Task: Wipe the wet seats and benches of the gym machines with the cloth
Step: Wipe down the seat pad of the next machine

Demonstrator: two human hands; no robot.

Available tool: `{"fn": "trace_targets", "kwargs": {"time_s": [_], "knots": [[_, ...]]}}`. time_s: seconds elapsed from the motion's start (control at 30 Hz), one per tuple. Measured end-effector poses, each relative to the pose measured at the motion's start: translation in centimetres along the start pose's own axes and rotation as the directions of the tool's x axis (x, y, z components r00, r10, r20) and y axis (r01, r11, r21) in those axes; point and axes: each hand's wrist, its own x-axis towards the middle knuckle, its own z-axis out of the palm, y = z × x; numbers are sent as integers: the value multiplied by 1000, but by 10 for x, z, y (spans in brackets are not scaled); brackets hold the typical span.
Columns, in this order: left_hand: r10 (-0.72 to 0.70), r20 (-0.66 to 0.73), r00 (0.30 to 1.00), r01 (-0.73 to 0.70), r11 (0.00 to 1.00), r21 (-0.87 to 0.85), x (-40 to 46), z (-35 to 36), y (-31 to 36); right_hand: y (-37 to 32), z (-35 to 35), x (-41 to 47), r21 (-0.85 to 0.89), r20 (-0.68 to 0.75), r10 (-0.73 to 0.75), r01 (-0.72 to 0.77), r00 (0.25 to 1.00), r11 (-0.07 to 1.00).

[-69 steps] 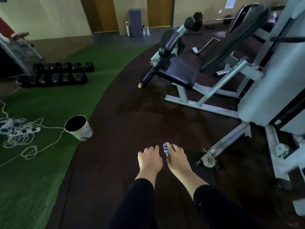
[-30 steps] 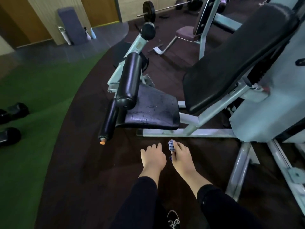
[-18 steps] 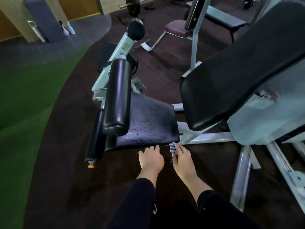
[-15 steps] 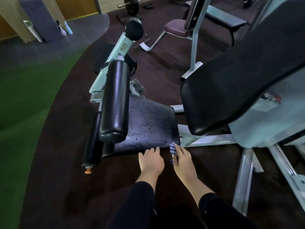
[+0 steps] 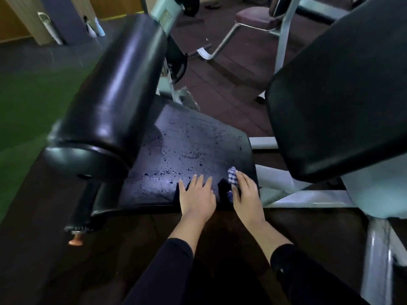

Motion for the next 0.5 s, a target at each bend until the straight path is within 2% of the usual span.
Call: {"fn": "trace_targets", "kwargs": {"time_s": [0.13, 0.27, 0.5], "knots": [[86, -175, 981, -74, 994, 76, 42, 32, -7, 33, 39, 29, 25, -78, -73, 75, 994, 997], [150, -322, 935, -94, 979, 183, 70, 55, -7, 55, 66, 52, -121, -110, -77, 63, 991, 991], [148, -464, 873, -57, 977, 203, 82, 69, -9, 61, 67, 55, -144, -119, -172, 154, 978, 978]]}}
